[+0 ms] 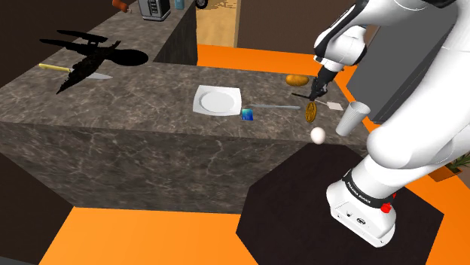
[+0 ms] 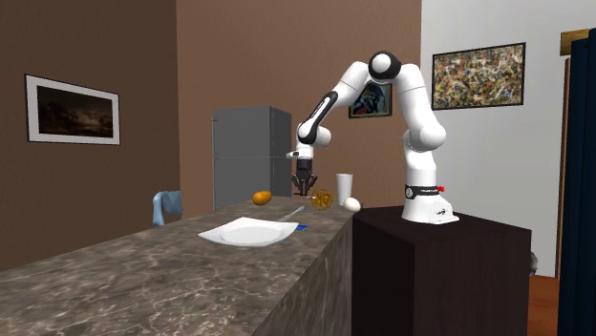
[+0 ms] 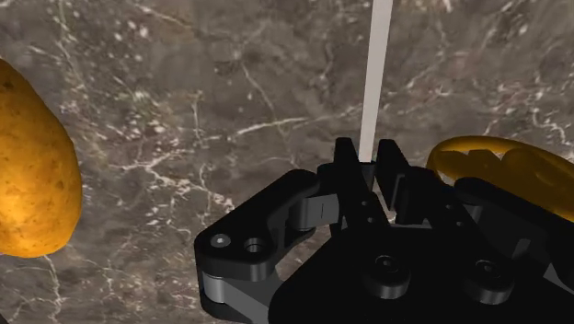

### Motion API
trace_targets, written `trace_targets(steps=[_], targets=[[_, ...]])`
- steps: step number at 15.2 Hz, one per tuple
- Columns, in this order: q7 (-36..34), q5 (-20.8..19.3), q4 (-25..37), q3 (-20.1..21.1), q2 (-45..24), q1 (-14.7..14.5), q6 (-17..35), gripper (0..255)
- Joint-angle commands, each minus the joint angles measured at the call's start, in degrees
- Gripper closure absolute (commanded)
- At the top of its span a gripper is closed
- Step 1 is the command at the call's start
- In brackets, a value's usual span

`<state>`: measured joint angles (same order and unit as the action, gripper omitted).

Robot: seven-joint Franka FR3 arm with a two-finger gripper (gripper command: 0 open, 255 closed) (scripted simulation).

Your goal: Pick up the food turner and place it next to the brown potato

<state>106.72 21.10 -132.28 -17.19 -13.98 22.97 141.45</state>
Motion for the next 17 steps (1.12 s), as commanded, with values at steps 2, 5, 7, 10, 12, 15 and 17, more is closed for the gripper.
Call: trace_targets(steps=[2, 5, 7, 10, 12, 15, 17], targets=[[1.41, 1.64, 0.10, 0.64, -2.05, 0.42, 1.71, 255], [2.83, 3.34, 0.29, 1.44, -4.21, 0.92, 3.45, 255], [3.91, 4.63, 0.51, 2.10, -5.86, 1.35, 4.72, 255], [3.90, 4.62, 0.51, 2.12, -5.86, 1.37, 4.72, 255], [3.90, 4.62, 0.51, 2.12, -5.86, 1.37, 4.72, 255], [3.89, 4.61, 0.51, 2.11, -5.85, 1.37, 4.71, 0], [3.89, 4.61, 0.51, 2.11, -5.85, 1.37, 4.71, 0]])
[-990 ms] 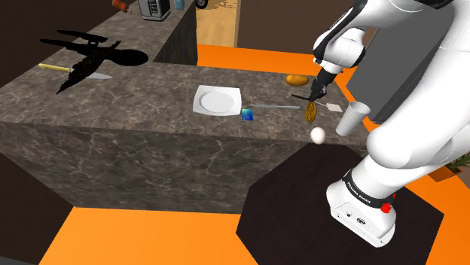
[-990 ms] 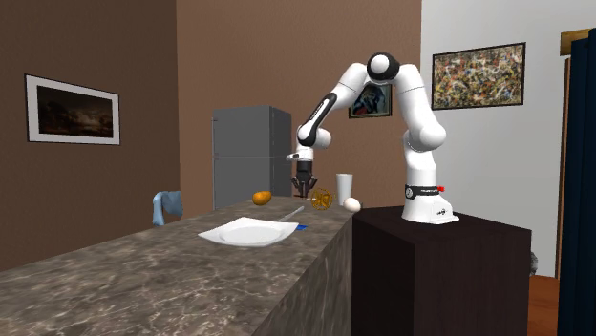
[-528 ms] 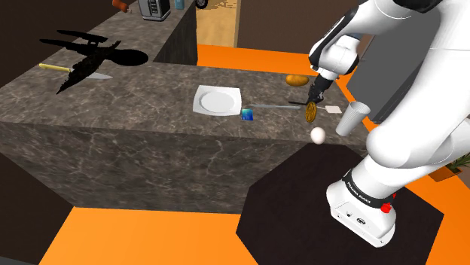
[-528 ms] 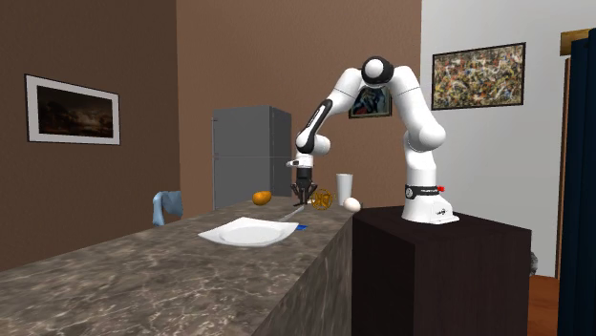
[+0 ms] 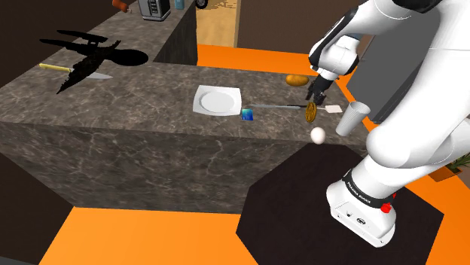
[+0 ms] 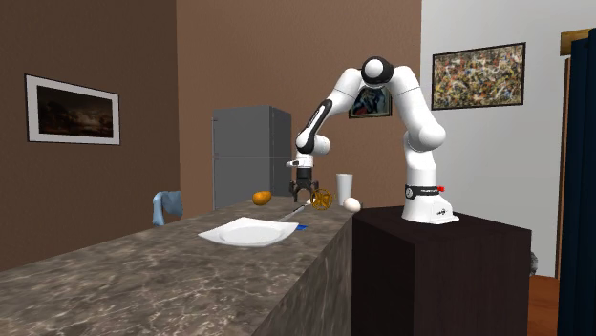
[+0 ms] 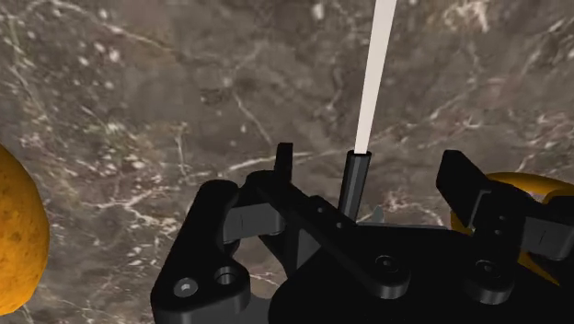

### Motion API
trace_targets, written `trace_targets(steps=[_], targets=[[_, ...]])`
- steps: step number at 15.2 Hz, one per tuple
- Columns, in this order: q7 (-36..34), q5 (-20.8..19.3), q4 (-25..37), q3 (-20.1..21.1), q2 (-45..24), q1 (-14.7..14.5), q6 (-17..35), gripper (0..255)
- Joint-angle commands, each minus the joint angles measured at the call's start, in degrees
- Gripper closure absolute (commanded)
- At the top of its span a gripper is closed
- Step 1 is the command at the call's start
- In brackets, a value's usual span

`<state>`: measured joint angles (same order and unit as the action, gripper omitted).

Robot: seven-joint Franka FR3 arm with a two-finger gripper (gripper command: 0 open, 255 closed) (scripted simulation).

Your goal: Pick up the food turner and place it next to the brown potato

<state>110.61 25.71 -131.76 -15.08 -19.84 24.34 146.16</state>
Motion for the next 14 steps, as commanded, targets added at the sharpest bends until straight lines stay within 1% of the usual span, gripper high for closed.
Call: trace_targets(steps=[1, 3, 7, 14], targets=[[0.00, 0.00, 0.00, 0.00, 0.00, 0.00, 0.00, 0], [0.00, 0.00, 0.00, 0.00, 0.00, 0.00, 0.00, 0], [-3.51, -5.16, 0.02, -2.80, 6.32, -1.02, -5.81, 0], [-3.52, -5.17, 0.02, -2.76, 6.33, -0.98, -5.81, 0]])
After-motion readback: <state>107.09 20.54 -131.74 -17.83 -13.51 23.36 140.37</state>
